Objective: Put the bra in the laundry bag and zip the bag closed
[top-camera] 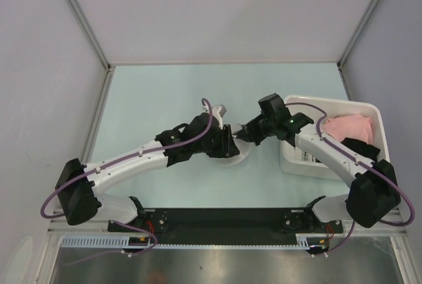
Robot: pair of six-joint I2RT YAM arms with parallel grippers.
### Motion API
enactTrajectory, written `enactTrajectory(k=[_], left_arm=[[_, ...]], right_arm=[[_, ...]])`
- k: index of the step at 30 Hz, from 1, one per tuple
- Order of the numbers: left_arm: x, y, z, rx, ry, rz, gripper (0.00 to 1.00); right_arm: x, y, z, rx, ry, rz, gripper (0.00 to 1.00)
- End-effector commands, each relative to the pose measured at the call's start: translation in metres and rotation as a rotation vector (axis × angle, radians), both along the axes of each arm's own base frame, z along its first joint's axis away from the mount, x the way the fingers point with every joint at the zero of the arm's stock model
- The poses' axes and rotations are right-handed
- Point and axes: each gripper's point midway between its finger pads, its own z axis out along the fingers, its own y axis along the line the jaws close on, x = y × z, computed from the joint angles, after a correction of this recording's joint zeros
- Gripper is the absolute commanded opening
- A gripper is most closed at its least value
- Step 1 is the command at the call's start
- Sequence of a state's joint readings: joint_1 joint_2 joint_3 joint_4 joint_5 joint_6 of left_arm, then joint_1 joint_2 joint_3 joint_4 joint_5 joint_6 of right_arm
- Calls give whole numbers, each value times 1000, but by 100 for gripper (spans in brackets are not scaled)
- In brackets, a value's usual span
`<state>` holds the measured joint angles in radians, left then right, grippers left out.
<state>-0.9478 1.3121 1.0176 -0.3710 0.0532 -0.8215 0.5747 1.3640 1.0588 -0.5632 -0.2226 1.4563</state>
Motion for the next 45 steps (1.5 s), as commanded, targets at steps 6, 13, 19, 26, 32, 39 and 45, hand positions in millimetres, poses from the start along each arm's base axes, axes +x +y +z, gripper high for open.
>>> enactTrajectory(k=[6,13,19,26,32,39,45], left_arm=[[36,-5,13,118,-219,80,50],[38,-3,1,186,-210,85,48],[54,-3,4,195,-282,141,49],[65,-7,9,189,-329,179,36],[73,5,2,264,-344,227,6],[78,53,-27,480,-350,260,0],[69,104,-46,498,-318,258,0]], right_arm=[[2,2,14,70,-3,-95,0],[0,3,10,91,15,-110,0],[-2,7,9,142,53,-134,0],[-5,10,8,157,74,-134,0],[-9,11,8,165,81,-117,0],[-10,0,-1,141,14,-31,0],[-3,-13,-10,106,-69,103,0]])
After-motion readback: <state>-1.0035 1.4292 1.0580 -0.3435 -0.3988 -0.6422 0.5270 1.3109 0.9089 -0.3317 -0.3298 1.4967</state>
